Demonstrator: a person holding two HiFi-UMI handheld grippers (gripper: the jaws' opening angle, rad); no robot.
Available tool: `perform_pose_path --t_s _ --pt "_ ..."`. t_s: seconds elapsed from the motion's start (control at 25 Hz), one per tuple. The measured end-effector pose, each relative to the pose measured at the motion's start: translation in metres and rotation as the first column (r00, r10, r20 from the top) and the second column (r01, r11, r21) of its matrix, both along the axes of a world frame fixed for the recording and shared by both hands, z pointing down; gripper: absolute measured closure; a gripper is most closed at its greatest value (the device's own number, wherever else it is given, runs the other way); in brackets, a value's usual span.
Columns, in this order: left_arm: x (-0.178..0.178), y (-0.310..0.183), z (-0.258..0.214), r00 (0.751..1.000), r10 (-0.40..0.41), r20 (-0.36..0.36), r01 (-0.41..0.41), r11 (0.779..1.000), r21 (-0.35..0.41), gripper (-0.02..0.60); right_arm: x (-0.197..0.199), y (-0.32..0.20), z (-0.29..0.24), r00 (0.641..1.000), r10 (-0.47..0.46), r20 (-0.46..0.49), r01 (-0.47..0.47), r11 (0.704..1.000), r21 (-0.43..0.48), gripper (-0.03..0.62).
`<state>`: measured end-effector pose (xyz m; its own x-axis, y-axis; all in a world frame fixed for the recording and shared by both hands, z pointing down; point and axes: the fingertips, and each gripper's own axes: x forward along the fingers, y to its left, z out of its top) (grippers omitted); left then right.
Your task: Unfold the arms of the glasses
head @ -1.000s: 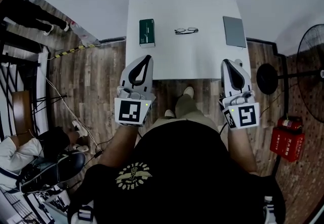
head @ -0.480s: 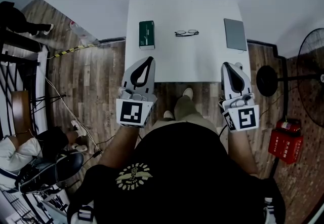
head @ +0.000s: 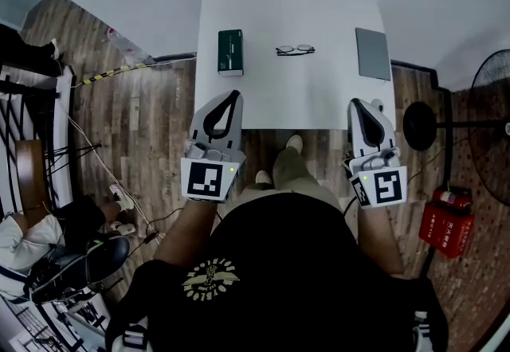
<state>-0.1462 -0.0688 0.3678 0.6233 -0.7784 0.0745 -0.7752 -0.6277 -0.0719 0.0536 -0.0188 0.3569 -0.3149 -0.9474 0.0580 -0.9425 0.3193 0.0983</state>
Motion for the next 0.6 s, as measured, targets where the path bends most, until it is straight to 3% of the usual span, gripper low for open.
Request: perform_pose_path --t_s 0.6 --pt "0.022 -0.045 0.006 1.000 0.008 0.025 -0.007 1.000 -0.020 0.574 0.019 -0.050 0.005 1.000 0.001 0.012 -0.001 1.000 -0.014 0.594"
